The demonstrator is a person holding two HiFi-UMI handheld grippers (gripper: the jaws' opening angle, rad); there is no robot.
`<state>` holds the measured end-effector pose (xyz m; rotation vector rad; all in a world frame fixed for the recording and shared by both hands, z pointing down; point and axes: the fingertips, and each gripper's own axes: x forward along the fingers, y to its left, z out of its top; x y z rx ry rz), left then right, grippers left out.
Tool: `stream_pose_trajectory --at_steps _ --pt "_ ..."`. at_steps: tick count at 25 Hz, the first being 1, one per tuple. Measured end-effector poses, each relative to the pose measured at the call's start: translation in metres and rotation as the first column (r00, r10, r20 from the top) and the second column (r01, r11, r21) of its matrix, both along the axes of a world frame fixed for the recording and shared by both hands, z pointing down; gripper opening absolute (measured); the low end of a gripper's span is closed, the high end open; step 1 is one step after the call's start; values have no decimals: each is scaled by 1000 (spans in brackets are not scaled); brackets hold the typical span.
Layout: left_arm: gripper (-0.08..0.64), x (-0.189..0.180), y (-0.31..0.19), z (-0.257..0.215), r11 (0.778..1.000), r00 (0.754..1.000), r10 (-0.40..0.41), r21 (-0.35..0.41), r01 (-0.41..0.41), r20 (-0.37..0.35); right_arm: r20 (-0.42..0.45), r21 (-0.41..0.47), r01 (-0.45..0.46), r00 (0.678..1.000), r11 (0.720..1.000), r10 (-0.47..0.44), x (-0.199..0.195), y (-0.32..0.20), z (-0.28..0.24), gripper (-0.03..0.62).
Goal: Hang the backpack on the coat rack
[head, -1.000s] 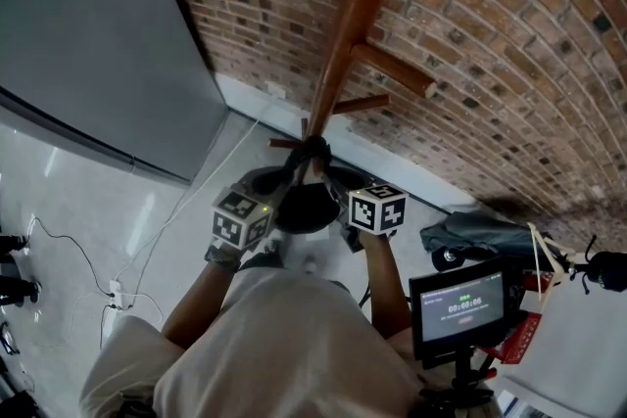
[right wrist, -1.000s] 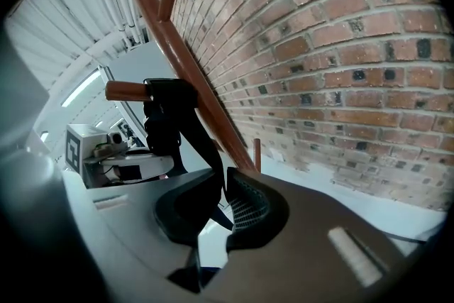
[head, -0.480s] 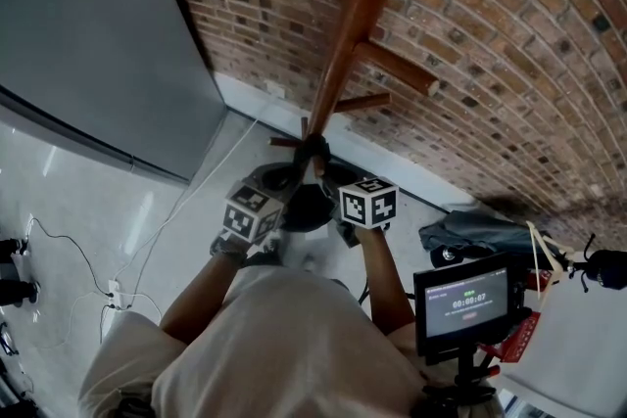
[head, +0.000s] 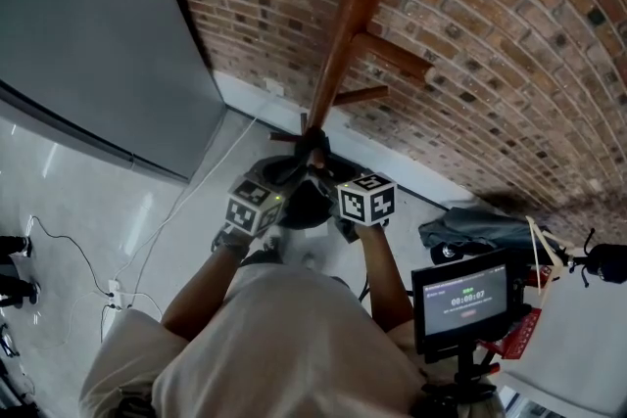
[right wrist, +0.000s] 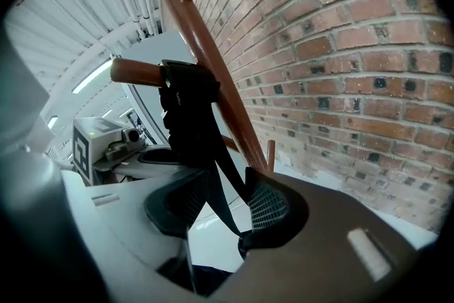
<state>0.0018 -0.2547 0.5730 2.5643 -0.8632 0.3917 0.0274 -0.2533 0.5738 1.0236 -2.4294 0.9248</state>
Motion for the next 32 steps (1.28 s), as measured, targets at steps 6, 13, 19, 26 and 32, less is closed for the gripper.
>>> stream_pose_trajectory --at_steps 6,13,19,26,32 --pt "142 -5 7 1 1000 1000 -6 -9 6 -3 32 9 -38 999 999 38 7 2 -5 173" --pt "146 -14 14 -9 999 999 -39 -4 39 -14 45 25 -74 996 997 73 17 10 -16 173" --pt "146 -21 22 -27 999 998 -39 7 39 -57 18 87 -94 996 992 92 31 16 -39 163" --pt "146 -32 20 -62 996 998 -20 91 25 -53 -28 206 -133 989 969 142 51 15 -85 69" --pt "128 -44 5 -111 977 998 -43 206 52 -44 -9 334 -128 990 934 139 52 11 -142 3"
